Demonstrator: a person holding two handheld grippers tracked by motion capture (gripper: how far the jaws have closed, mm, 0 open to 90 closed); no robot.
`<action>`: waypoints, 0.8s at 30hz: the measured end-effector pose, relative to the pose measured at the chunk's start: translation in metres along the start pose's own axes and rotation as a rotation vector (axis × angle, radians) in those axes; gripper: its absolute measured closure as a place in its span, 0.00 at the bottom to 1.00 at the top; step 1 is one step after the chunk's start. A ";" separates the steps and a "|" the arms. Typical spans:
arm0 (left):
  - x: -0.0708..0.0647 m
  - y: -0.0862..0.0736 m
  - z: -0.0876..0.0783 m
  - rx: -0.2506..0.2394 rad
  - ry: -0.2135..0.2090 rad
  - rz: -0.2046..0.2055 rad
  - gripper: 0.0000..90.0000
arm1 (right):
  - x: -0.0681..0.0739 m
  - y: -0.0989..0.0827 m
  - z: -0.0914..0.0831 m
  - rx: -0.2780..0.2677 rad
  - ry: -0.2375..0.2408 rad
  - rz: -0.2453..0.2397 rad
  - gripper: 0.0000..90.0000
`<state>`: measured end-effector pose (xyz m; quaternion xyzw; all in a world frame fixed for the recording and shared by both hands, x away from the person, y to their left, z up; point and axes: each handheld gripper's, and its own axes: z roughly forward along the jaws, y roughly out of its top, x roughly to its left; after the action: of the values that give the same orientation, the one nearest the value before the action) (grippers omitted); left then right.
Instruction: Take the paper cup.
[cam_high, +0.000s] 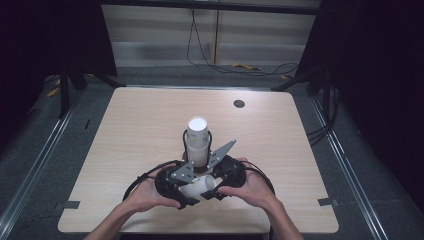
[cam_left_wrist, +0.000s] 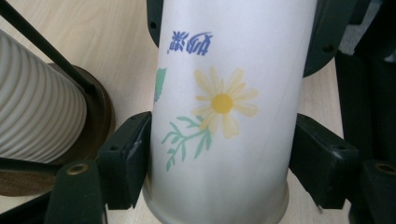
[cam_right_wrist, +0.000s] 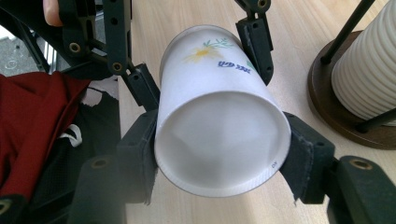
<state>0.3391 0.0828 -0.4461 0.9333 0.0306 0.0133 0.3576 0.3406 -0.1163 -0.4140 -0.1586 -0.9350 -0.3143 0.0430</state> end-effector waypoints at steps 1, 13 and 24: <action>0.000 -0.001 0.000 -0.014 0.002 -0.008 0.29 | 0.000 0.000 0.000 -0.004 -0.002 0.003 0.41; 0.009 -0.006 -0.008 -0.125 -0.010 -0.102 0.18 | -0.002 -0.004 -0.007 -0.034 -0.018 0.023 0.41; 0.014 -0.013 -0.028 -0.259 0.076 -0.205 0.18 | -0.007 -0.011 -0.011 -0.075 -0.041 0.063 0.41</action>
<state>0.3512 0.1118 -0.4340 0.8702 0.1373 0.0158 0.4730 0.3435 -0.1329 -0.4129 -0.1957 -0.9179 -0.3442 0.0279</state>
